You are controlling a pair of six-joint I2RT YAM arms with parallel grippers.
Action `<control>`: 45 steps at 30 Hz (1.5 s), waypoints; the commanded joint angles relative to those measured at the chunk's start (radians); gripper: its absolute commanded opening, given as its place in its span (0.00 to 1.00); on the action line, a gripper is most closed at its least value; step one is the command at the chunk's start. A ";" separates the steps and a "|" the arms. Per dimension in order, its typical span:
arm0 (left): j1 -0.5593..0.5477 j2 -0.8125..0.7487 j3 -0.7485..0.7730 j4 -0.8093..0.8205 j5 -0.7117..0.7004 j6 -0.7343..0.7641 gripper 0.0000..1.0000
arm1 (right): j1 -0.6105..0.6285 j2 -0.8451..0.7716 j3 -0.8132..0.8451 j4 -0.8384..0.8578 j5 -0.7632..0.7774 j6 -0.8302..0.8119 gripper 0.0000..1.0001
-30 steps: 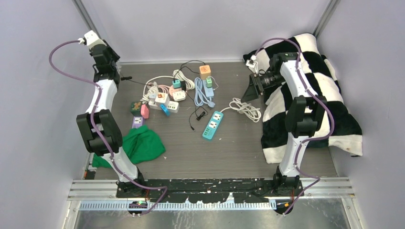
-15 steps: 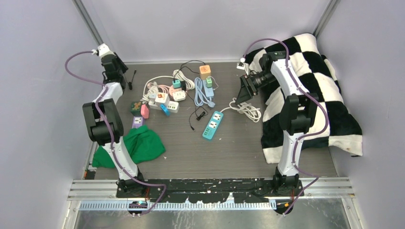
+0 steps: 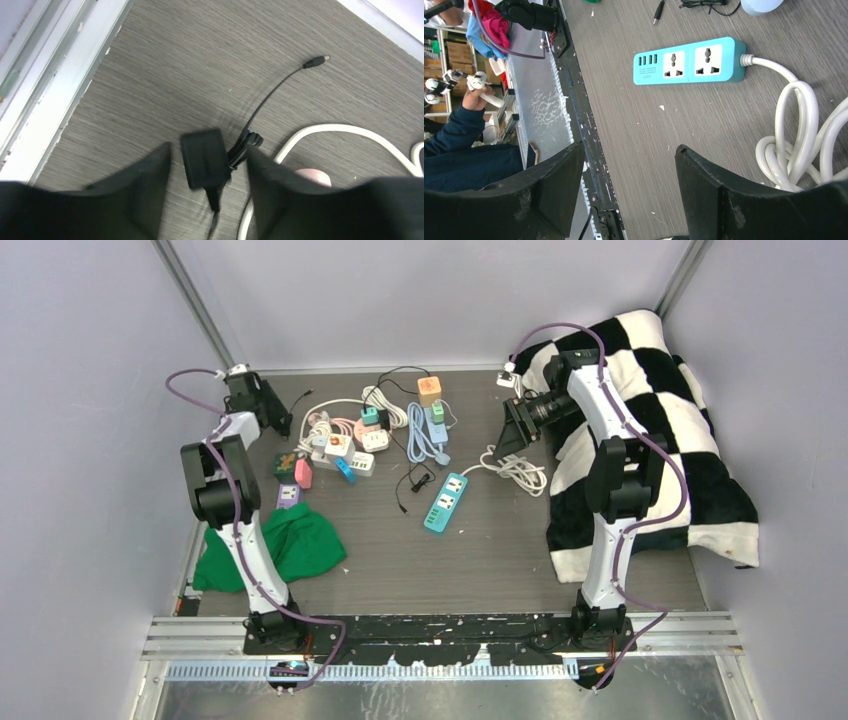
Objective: Pull the plug off the socket
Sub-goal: Place the plug at the corner of the board.
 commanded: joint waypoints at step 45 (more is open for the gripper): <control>-0.594 -0.662 -0.370 -0.115 0.369 -0.146 0.96 | 0.024 -0.149 -0.010 0.219 0.086 0.239 0.72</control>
